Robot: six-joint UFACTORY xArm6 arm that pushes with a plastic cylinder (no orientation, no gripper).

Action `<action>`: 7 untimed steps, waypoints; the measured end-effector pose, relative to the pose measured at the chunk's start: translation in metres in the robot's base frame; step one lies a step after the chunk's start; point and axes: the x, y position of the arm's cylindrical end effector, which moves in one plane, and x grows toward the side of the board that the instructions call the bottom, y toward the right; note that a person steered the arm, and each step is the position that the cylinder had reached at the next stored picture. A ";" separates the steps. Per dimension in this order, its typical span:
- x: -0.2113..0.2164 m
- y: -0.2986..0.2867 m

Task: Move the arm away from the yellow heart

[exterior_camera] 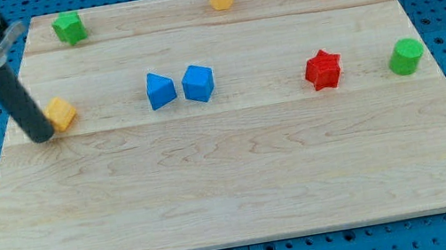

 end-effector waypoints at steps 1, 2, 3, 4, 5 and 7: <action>-0.008 0.017; -0.008 0.029; -0.010 0.029; -0.003 0.030; 0.017 0.079; 0.042 0.142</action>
